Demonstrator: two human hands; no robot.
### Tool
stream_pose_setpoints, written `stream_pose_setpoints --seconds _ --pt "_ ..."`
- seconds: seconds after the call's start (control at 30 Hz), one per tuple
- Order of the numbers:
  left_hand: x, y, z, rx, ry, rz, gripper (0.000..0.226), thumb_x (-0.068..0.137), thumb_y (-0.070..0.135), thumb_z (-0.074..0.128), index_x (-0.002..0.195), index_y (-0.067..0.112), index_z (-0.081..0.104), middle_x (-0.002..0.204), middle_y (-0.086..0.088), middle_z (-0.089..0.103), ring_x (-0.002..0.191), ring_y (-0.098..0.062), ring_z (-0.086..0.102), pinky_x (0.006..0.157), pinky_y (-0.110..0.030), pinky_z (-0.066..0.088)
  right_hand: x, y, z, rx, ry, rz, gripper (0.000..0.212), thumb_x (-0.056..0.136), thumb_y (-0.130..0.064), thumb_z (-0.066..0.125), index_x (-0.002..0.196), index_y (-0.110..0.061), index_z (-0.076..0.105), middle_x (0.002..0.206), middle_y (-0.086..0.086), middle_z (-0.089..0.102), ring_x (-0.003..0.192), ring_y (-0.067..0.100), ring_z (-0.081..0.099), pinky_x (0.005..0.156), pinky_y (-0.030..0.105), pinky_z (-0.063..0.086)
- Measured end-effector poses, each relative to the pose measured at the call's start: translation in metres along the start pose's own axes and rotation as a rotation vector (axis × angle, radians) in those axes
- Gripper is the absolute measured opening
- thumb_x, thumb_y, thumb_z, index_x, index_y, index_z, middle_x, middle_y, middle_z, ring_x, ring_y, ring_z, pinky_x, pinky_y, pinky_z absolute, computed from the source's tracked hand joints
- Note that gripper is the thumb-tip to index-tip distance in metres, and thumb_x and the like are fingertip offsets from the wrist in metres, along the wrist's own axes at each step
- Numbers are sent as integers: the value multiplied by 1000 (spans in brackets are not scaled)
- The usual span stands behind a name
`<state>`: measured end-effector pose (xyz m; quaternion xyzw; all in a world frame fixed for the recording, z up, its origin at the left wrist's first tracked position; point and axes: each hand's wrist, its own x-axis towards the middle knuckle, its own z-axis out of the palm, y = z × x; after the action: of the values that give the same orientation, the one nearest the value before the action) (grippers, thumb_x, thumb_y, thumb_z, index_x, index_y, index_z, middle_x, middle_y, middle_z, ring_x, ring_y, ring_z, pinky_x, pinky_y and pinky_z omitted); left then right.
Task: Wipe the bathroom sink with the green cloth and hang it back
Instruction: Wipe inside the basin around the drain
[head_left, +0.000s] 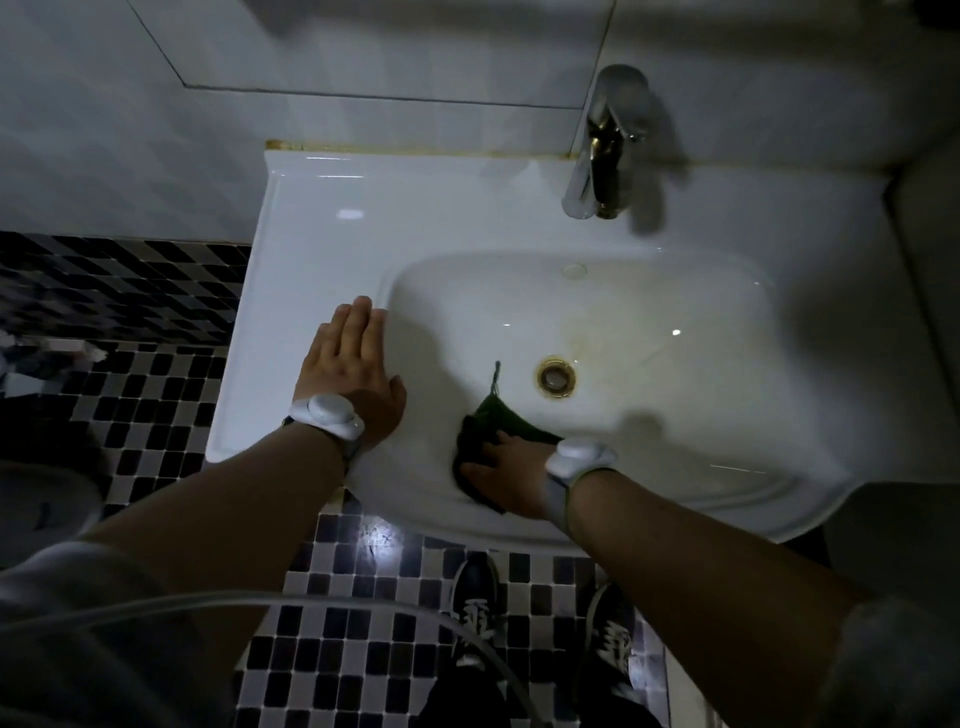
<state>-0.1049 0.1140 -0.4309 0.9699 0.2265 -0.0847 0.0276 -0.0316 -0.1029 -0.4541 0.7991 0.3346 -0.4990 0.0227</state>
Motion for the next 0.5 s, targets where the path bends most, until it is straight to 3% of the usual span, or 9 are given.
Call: stream_pose_setpoints --seconds 0.1,0.2,0.27,0.33,0.4,0.5 --pt "-7 7 -1 -3 -63 -50 82 93 47 36 157 14 -3 165 -6 -11 152 -24 -10 124 -38 0 -26 24 -8 78 13 70 64 99 -52 26 150 -14 32 157 10 28 142 31 28 115 46 23" --pt "-26 39 0 34 -167 48 74 93 54 29 157 19 13 165 -4 -13 152 -22 -13 124 -39 -1 -51 64 -17 75 14 154 64 100 -48 30 148 -7 31 156 14 27 142 33 26 114 47 22" --pt "-42 71 1 -47 -303 107 62 96 53 28 153 27 29 166 0 -3 153 -20 -1 122 -39 6 -66 99 -25 -5 4 198 63 101 -46 29 151 -7 25 160 13 17 146 33 17 117 47 16" --pt "-55 99 4 -119 -410 98 54 97 50 26 141 28 46 163 1 20 149 -21 21 119 -37 16 -74 144 -35 -151 -6 240 64 103 -47 25 155 -11 14 163 9 5 149 29 7 119 44 6" --pt "-63 117 9 -112 -398 88 52 95 50 24 126 26 58 149 1 45 136 -21 41 113 -35 26 -79 187 -46 -436 9 280 67 100 -56 16 155 -22 2 164 0 -5 150 21 -1 120 43 -2" --pt "-62 138 16 -111 -347 30 55 88 52 20 114 27 62 129 3 58 120 -21 52 105 -36 34 -81 226 -55 -710 118 332 72 95 -63 13 155 -25 0 163 -1 -8 150 20 -4 119 44 -7"
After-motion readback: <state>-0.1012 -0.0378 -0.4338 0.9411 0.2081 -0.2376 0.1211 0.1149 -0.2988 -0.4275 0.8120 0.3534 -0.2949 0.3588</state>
